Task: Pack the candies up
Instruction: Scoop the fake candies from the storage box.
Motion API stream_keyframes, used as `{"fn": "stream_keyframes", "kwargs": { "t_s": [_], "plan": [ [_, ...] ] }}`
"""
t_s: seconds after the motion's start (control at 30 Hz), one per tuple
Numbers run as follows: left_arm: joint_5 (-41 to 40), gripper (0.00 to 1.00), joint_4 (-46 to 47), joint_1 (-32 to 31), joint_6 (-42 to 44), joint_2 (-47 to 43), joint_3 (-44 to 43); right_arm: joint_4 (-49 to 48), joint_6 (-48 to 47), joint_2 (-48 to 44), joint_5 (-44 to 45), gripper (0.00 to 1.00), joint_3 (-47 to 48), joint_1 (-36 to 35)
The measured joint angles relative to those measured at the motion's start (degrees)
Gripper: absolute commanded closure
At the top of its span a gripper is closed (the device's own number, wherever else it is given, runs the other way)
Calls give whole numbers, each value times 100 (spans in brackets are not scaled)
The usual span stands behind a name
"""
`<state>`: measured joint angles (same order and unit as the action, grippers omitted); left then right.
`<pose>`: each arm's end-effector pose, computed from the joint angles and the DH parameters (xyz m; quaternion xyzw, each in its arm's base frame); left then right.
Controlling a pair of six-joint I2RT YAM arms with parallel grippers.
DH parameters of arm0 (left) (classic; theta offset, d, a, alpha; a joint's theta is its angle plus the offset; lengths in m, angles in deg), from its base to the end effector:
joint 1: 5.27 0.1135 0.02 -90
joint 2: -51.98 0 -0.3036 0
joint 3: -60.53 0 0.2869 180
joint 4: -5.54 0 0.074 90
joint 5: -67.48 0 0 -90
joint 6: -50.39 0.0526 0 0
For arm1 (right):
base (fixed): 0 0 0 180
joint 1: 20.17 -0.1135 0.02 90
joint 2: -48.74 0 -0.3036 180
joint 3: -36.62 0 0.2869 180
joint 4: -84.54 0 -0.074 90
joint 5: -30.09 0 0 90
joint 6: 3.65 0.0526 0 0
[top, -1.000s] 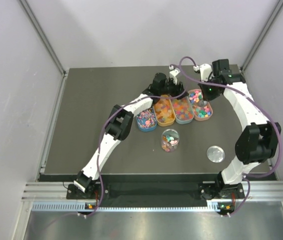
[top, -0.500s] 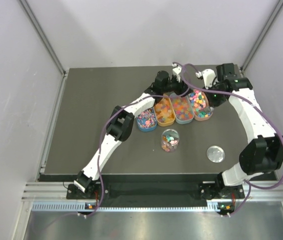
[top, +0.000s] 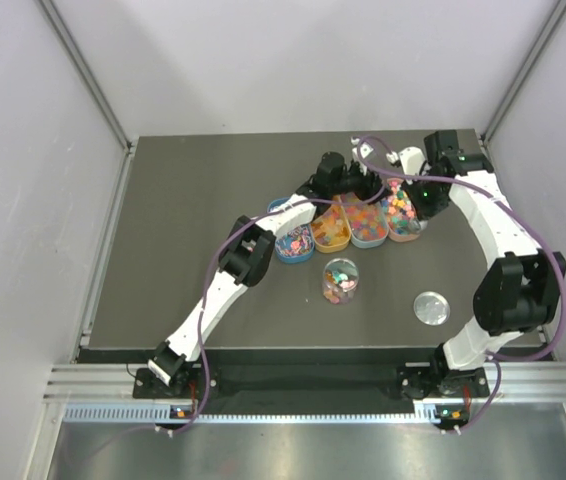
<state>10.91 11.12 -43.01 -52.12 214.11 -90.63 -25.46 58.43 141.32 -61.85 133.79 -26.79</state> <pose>0.5421 -0.4563 0.1410 0.3436 0.6489 -0.4663 0.4933 0.3696 0.0447 0.3247 -0.2935 0.9318 -0.0231 0.2123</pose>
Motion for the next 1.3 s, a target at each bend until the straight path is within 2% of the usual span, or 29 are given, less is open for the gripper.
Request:
{"fn": "stream_keyframes", "kwargs": {
  "t_s": [0.2,0.43,0.67,1.07,1.3],
  "plan": [
    [11,36,31,-4,-4,59,-70,-35,2,59,9,100,-79,0],
    [13,37,35,-4,-107,59,-74,-208,24,59,-4,100,-693,13],
    [20,37,35,-4,-219,59,-85,-289,96,46,11,100,-741,13],
    [24,37,57,15,-457,61,-87,37,111,761,-35,100,133,7],
    [175,39,203,11,-756,61,-87,17,216,833,50,100,188,-90]
  ]
}}
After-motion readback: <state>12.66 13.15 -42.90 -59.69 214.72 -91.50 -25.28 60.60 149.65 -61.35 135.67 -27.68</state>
